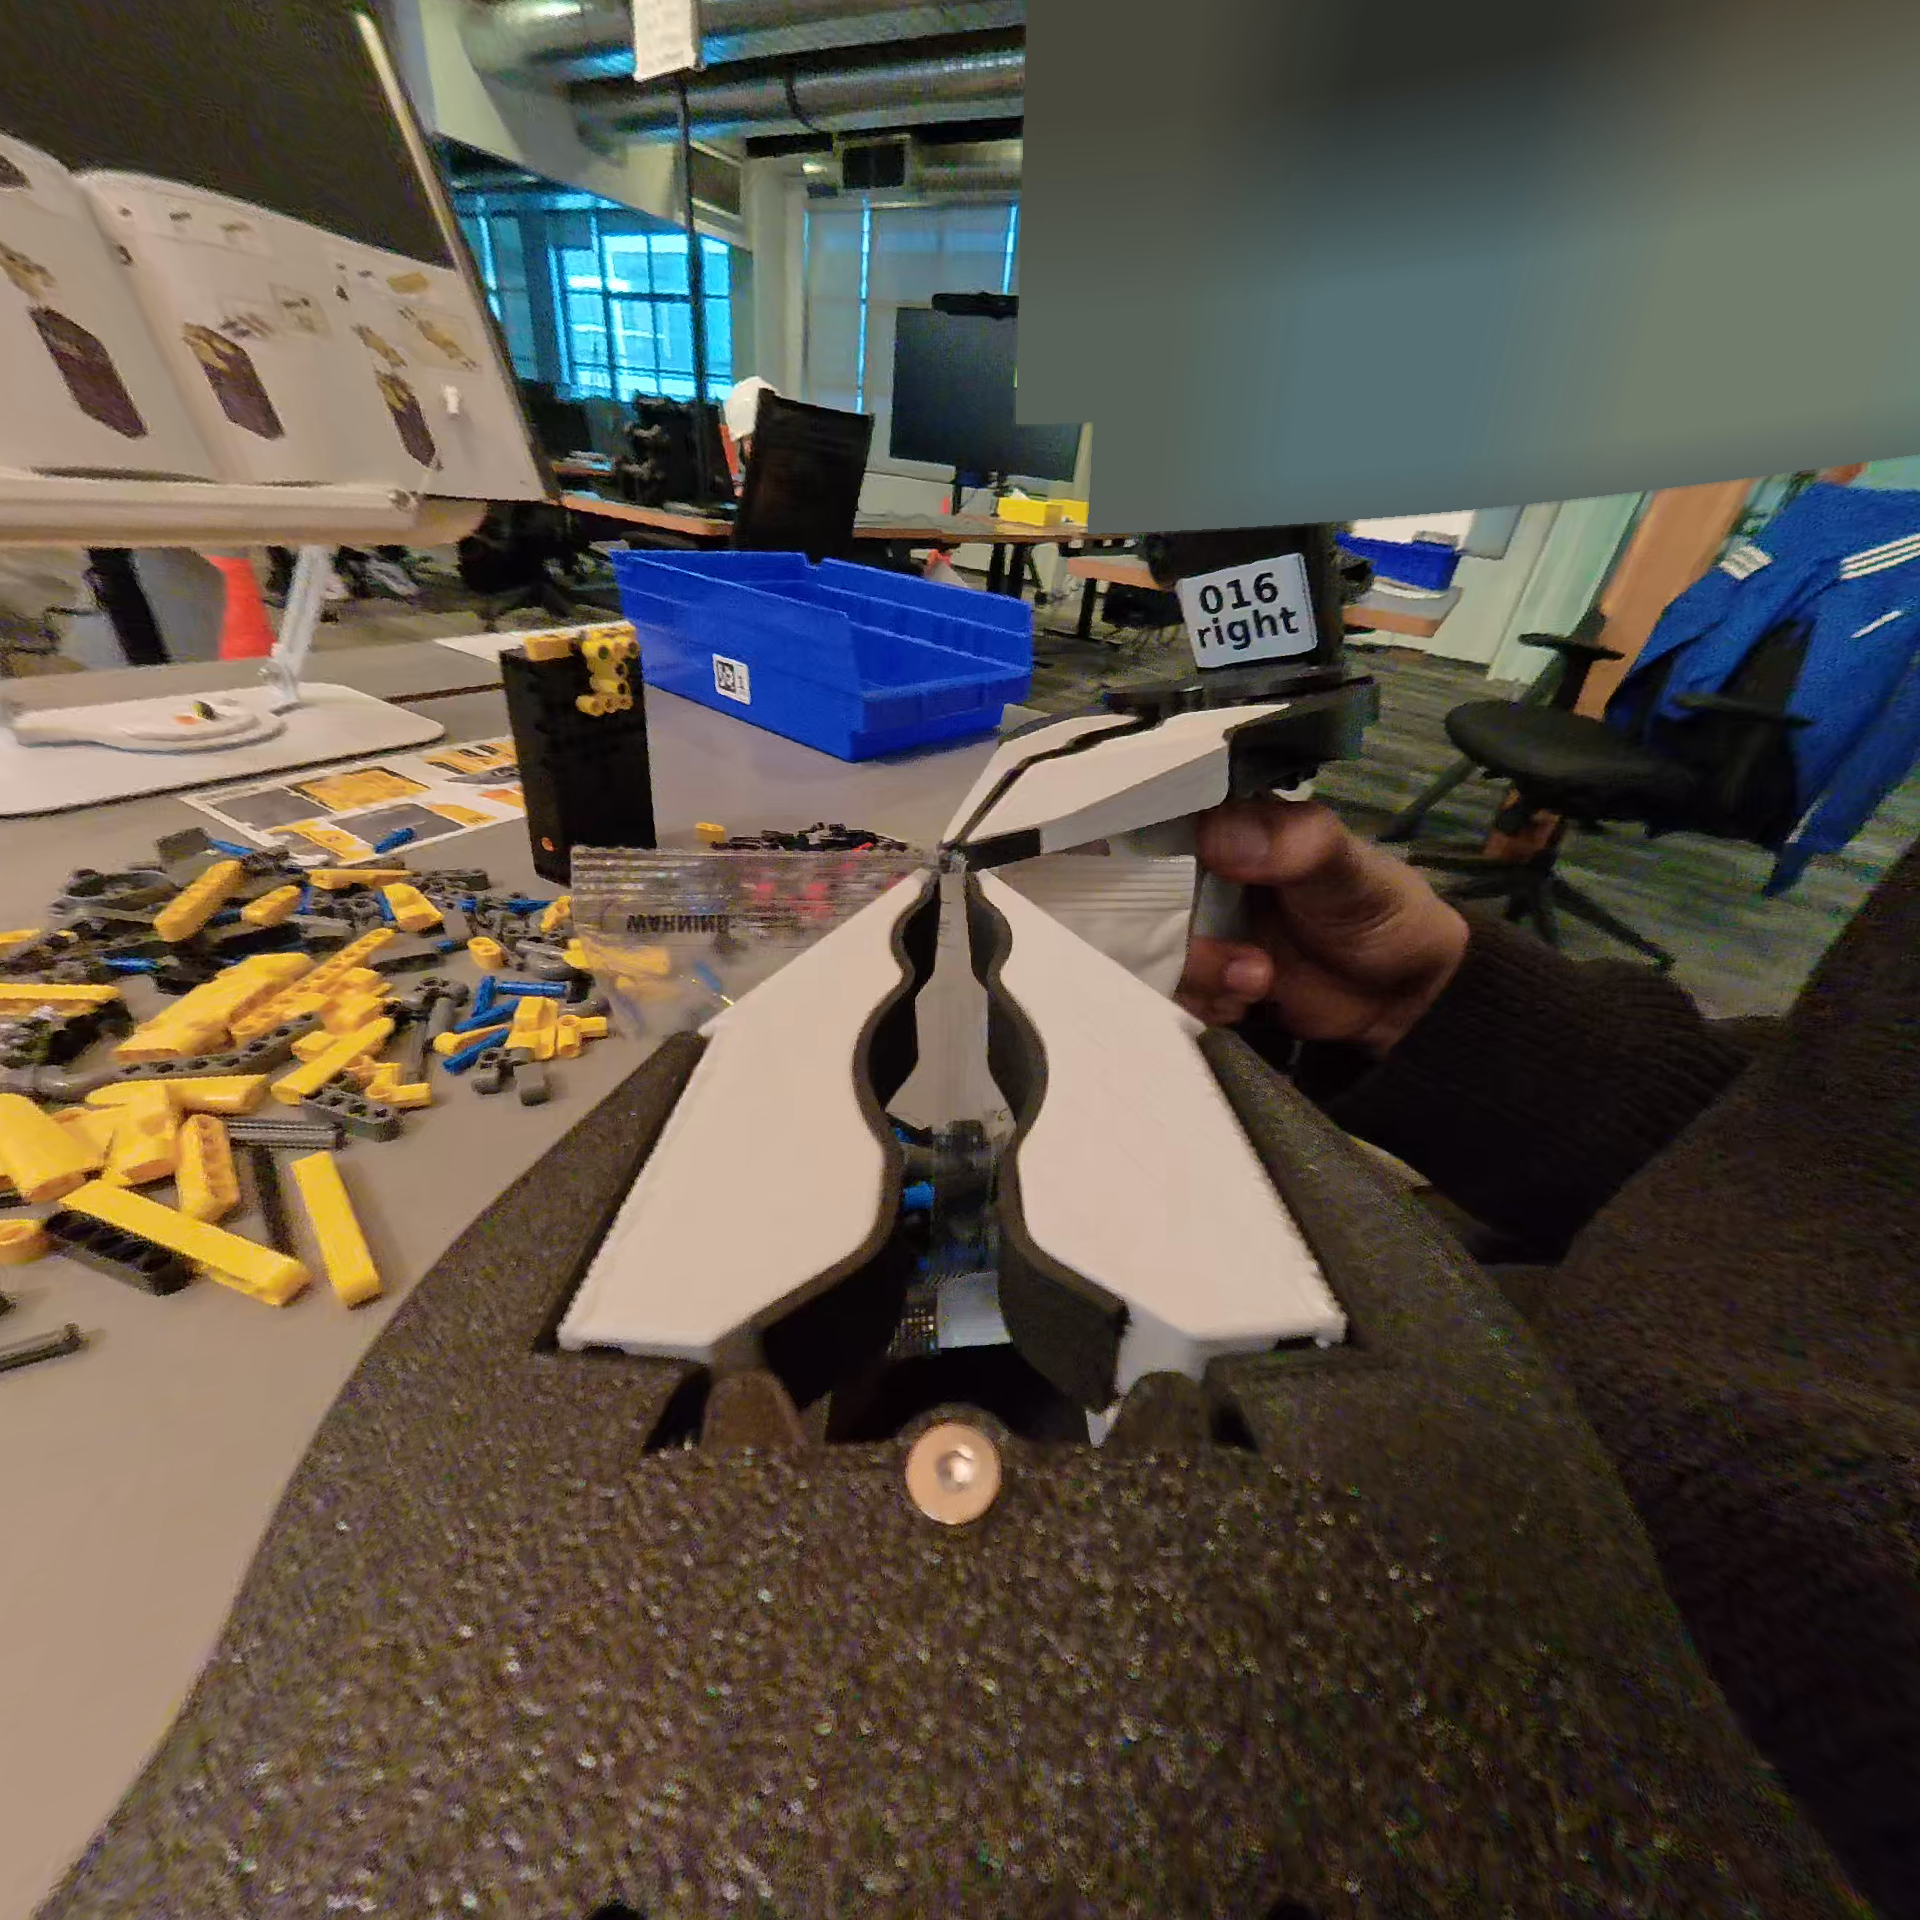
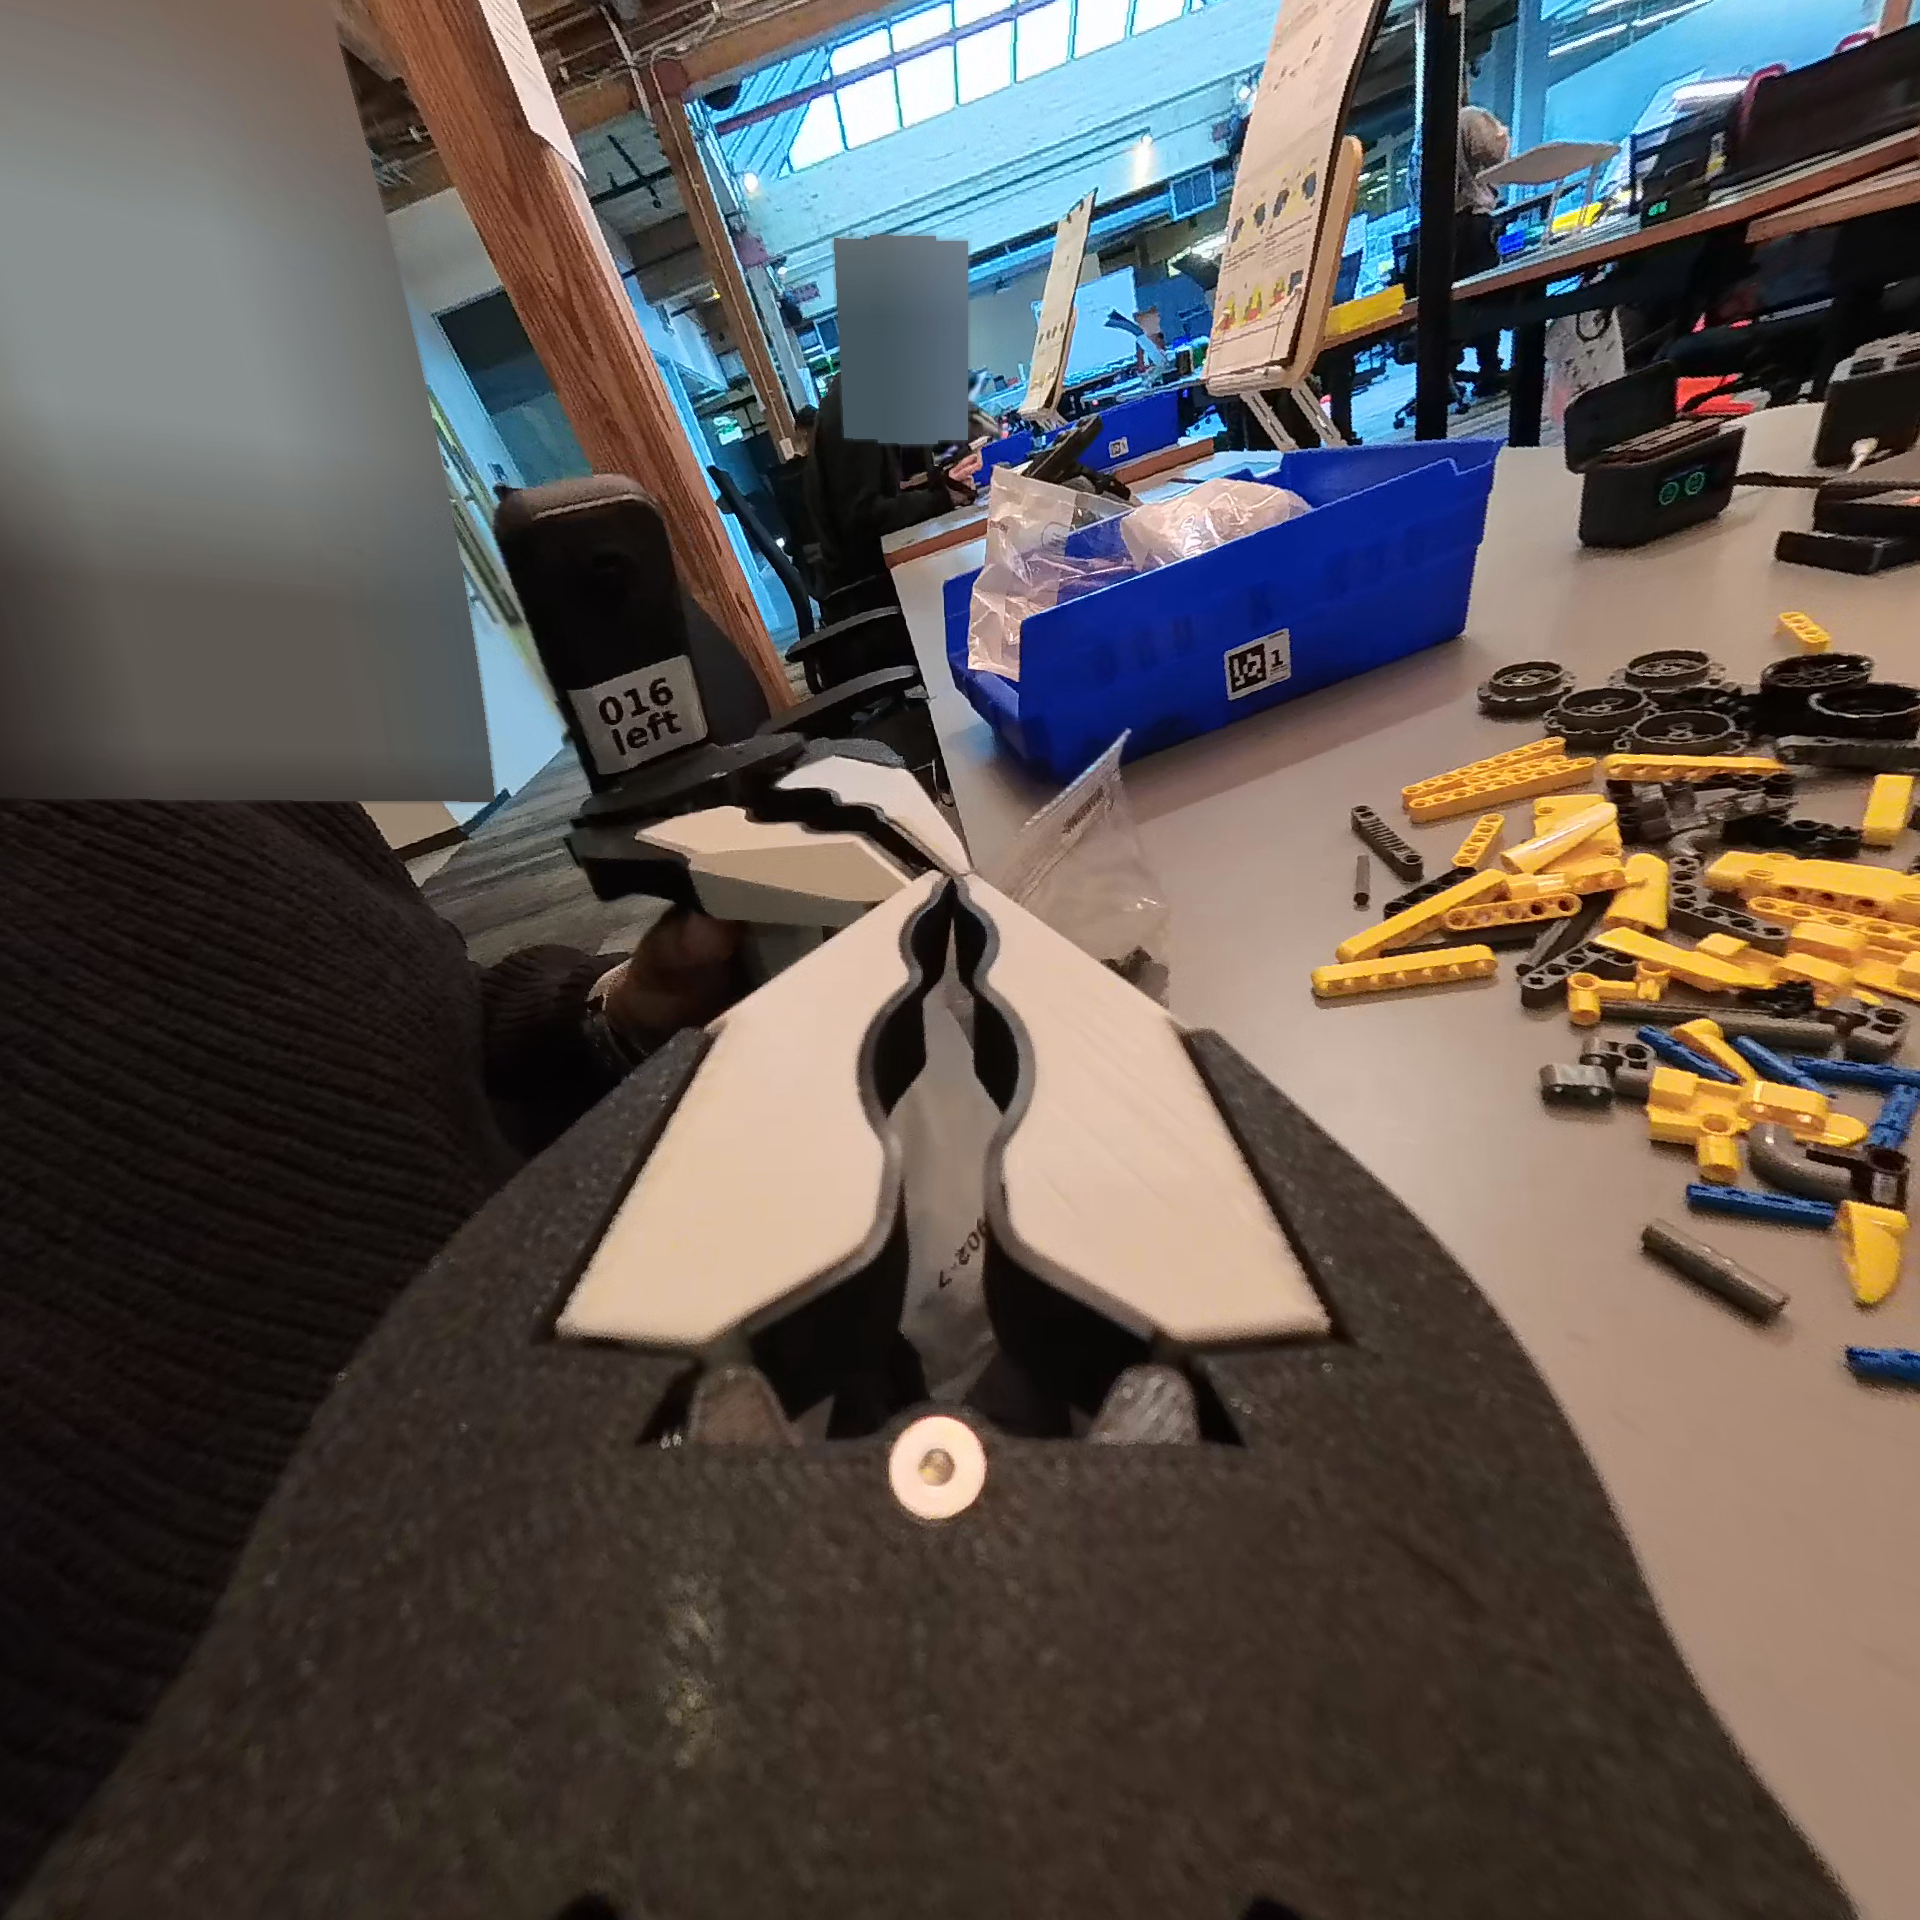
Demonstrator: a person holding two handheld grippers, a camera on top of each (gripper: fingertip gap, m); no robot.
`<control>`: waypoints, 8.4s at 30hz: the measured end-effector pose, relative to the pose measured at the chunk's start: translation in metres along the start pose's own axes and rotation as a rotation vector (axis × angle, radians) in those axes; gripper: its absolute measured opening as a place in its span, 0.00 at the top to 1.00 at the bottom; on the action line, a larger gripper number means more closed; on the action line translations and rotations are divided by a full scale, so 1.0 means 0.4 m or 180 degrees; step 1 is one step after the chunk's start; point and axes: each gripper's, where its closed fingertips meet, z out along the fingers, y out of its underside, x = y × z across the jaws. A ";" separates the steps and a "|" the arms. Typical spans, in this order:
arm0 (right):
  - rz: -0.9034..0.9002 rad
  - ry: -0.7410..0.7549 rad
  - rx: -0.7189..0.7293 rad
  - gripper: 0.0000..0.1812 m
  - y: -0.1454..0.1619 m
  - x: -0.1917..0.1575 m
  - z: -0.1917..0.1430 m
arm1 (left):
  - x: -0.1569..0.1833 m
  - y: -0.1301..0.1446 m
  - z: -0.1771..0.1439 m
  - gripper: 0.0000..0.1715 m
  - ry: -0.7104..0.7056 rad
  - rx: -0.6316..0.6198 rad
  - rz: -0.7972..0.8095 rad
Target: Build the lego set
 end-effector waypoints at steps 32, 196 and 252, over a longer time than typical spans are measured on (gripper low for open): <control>-0.0232 0.0346 -0.0443 1.00 0.016 0.006 -0.006 | 0.002 0.002 -0.001 1.00 -0.0086 -0.0012 0.0282; -0.1508 0.0995 -0.0673 1.00 0.012 0.013 0.006 | -0.016 0.009 -0.013 1.00 0.0595 -0.0852 0.0073; -0.1504 0.0997 -0.0826 1.00 0.032 0.025 -0.001 | -0.019 0.024 0.004 1.00 0.0281 -0.0843 0.0255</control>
